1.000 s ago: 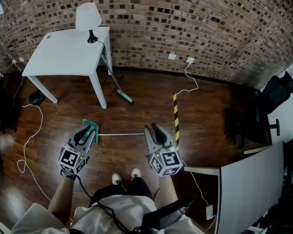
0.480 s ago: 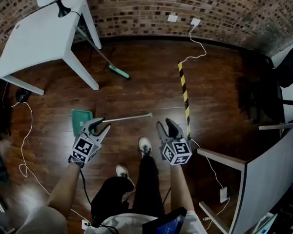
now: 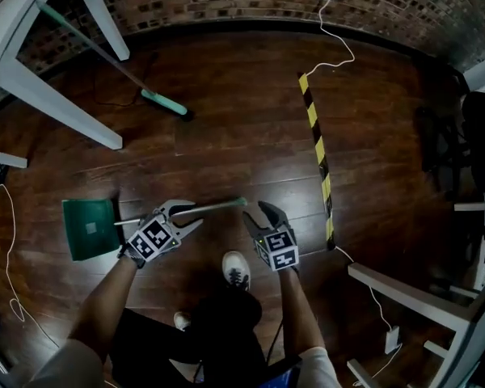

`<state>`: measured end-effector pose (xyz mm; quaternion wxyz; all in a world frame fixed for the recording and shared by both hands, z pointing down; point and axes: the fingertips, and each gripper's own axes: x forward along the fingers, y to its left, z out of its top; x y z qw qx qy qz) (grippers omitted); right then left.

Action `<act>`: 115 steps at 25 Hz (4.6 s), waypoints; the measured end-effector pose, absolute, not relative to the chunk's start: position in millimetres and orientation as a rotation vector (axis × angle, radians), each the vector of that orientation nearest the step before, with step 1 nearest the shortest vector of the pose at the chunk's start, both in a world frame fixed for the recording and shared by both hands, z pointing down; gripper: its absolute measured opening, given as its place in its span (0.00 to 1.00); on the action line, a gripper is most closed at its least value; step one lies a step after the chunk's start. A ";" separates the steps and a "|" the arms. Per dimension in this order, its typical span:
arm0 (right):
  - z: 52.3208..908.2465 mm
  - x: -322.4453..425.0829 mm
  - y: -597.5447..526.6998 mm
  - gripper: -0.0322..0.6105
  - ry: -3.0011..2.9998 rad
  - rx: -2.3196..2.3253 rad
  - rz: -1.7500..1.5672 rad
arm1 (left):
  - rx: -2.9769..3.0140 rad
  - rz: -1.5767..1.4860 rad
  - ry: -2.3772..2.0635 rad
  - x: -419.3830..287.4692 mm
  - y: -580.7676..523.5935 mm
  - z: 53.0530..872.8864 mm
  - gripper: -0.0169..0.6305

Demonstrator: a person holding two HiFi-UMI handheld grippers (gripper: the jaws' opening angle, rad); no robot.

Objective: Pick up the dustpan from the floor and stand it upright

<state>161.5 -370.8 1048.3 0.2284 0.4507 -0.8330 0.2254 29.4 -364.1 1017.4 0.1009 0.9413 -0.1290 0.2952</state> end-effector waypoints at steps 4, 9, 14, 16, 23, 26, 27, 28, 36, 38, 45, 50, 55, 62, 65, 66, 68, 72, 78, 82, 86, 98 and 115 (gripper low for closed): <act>1158.5 161.3 -355.4 0.39 -2.204 1.073 0.491 | 2.771 1.050 -0.270 49.9 -360.2 1111.5 0.27; 1240.7 163.9 -370.8 0.39 -2.130 0.942 0.327 | 2.790 1.206 -0.214 65.4 -360.7 1191.8 0.27; 1270.3 160.7 -391.3 0.39 -2.140 0.920 0.279 | 2.800 1.276 -0.179 75.7 -366.5 1233.6 0.27; 1275.2 159.8 -390.6 0.39 -2.148 0.898 0.299 | 2.771 1.269 -0.162 78.8 -366.0 1240.7 0.27; 1280.4 155.2 -391.4 0.22 -2.132 0.914 0.290 | 2.748 1.276 -0.047 80.9 -367.1 1254.7 0.20; 1274.8 157.0 -390.9 0.21 -2.131 0.947 0.308 | 2.756 1.254 -0.045 82.2 -364.3 1251.5 0.20; 1271.7 158.2 -390.4 0.21 -2.132 0.958 0.307 | 2.762 1.245 -0.043 82.8 -364.0 1249.1 0.20; 1266.9 159.8 -390.0 0.21 -2.130 0.971 0.305 | 2.768 1.234 -0.039 83.9 -363.8 1245.4 0.20; 1158.8 180.4 -381.7 0.19 -2.069 1.133 0.267 | 2.816 1.124 -0.094 97.8 -360.1 1155.0 0.19; 1116.7 184.4 -364.1 0.19 -2.032 1.121 0.241 | 2.805 1.084 -0.110 101.7 -344.6 1121.1 0.20; 973.2 202.3 -336.7 0.19 -1.912 1.145 0.157 | 2.819 0.972 -0.019 121.6 -312.5 1006.1 0.20; 894.6 210.8 -335.3 0.20 -1.884 1.210 0.165 | 2.834 0.884 0.020 134.2 -306.2 943.7 0.20; 820.9 203.8 -330.0 0.21 -1.846 1.263 0.125 | 2.870 0.824 0.067 136.9 -300.3 888.3 0.20; 720.9 161.9 -321.4 0.25 -1.783 1.111 -0.079 | 2.859 0.775 0.066 125.4 -279.7 815.6 0.20; 694.2 130.4 -310.2 0.27 -1.758 1.010 -0.223 | 2.866 0.795 0.059 109.7 -264.4 797.3 0.20; 689.0 119.6 -305.5 0.27 -1.743 0.974 -0.274 | 2.870 0.804 0.051 103.5 -259.7 794.1 0.20; 683.8 101.5 -294.2 0.28 -1.713 0.932 -0.340 | 2.871 0.817 0.018 89.1 -251.0 791.2 0.19; 676.8 71.5 -274.8 0.31 -1.686 0.963 -0.403 | 2.851 0.805 -0.072 60.5 -236.8 791.2 0.20; 672.1 46.6 -260.2 0.34 -1.655 0.938 -0.477 | 2.783 0.764 -0.217 30.9 -232.7 795.6 0.26; 675.0 48.7 -252.6 0.41 -1.659 0.901 -0.465 | 2.769 0.759 -0.248 16.5 -224.8 795.4 0.31; 677.1 59.3 -247.0 0.42 -1.614 0.876 -0.473 | 2.780 0.762 -0.268 7.8 -222.5 786.9 0.30; 598.4 78.7 -217.0 0.03 -1.679 1.078 -0.367 | 2.851 0.586 -0.533 -27.3 -229.6 639.7 0.05; 306.9 67.4 -184.2 0.02 -2.537 1.478 0.021 | 3.002 0.148 -1.198 -83.3 -184.3 314.8 0.05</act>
